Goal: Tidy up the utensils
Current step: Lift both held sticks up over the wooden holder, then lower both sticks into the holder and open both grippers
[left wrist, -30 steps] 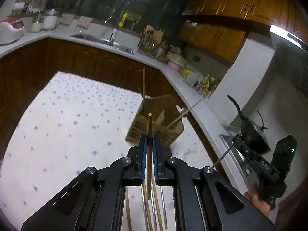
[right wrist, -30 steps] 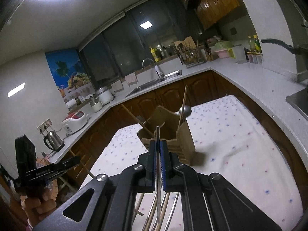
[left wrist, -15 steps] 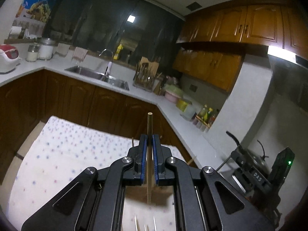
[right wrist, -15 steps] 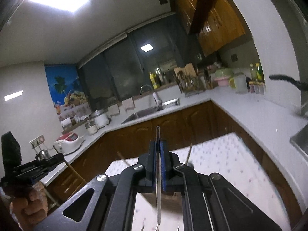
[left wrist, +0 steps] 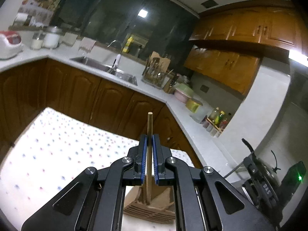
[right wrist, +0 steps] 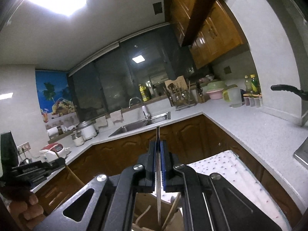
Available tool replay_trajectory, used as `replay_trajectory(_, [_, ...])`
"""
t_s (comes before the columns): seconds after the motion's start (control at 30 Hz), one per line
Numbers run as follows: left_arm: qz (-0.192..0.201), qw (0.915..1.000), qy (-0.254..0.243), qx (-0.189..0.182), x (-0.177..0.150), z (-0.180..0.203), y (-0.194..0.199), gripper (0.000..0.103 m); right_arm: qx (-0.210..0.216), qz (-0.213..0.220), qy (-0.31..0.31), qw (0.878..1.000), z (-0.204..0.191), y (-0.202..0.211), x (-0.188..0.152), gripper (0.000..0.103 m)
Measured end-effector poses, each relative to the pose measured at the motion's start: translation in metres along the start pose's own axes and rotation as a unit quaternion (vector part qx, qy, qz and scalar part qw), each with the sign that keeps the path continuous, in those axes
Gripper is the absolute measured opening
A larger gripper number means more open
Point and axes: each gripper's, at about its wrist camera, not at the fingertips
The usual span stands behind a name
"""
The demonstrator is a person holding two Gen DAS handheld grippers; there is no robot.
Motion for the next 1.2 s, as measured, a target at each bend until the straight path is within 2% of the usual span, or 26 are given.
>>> replay_trajectory(0.13, [-0.013,0.9999,0.002,0.002,-0.015,-0.008,-0.021,0.005,-0.008,-0.005,-0.003,1.0,0.004,-0.015,-0.018,0.004])
replay_trajectory(0.27, [-0.043,0.9991,0.003,-0.007,-0.03,-0.016,-0.041,0.006,-0.016,0.0,-0.006,1.0,0.01,-0.023,-0.038,0.005])
replay_trajectory(0.4, [-0.047,0.9987,-0.02,-0.001,-0.036,-0.008,-0.046,0.005,-0.017,-0.031,-0.02,0.999,0.019,-0.037,-0.054,0.005])
replay_trajectory(0.5, [-0.064,0.9974,-0.032,0.004,-0.038,-0.002,-0.055,0.006,-0.017,-0.049,-0.019,0.998,0.019,-0.045,-0.06,0.005])
replay_trajectory(0.83, [-0.068,0.9969,-0.037,0.01,-0.037,0.0,-0.053,0.006,-0.013,-0.061,-0.022,0.998,0.021,-0.044,-0.059,0.005])
replay_trajectory(0.93, [-0.08,0.9962,-0.033,0.008,-0.036,-0.003,-0.053,0.012,-0.021,-0.065,-0.026,0.997,0.023,-0.044,-0.057,0.01])
replay_trajectory(1.0, [-0.08,0.9962,-0.031,0.015,-0.036,-0.005,-0.05,0.022,-0.019,-0.067,-0.032,0.997,0.025,-0.042,-0.056,0.016])
replay_trajectory(1.03, [-0.079,0.9964,-0.028,0.014,-0.037,-0.007,-0.047,0.026,-0.015,-0.066,-0.038,0.997,0.027,-0.039,-0.055,0.025])
replay_trajectory(1.1, [-0.073,0.997,-0.019,0.016,-0.039,-0.01,-0.039,0.044,-0.006,-0.06,-0.05,0.997,0.031,-0.031,-0.054,0.048])
replay_trajectory(1.17, [-0.067,0.9974,-0.013,0.023,-0.042,-0.011,-0.031,0.055,0.001,-0.052,-0.059,0.997,0.033,-0.023,-0.052,0.078])
replay_trajectory(1.2, [-0.064,0.9976,-0.011,0.025,-0.045,-0.013,-0.026,0.061,0.003,-0.049,-0.06,0.997,0.033,-0.02,-0.051,0.082])
Point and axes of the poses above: each gripper's, at about its wrist camera, not at the fingertips, and y roughly against the way its jaws point, z to its right, x to its top, and after that the axes turned 15 degrees about -z, right-handed
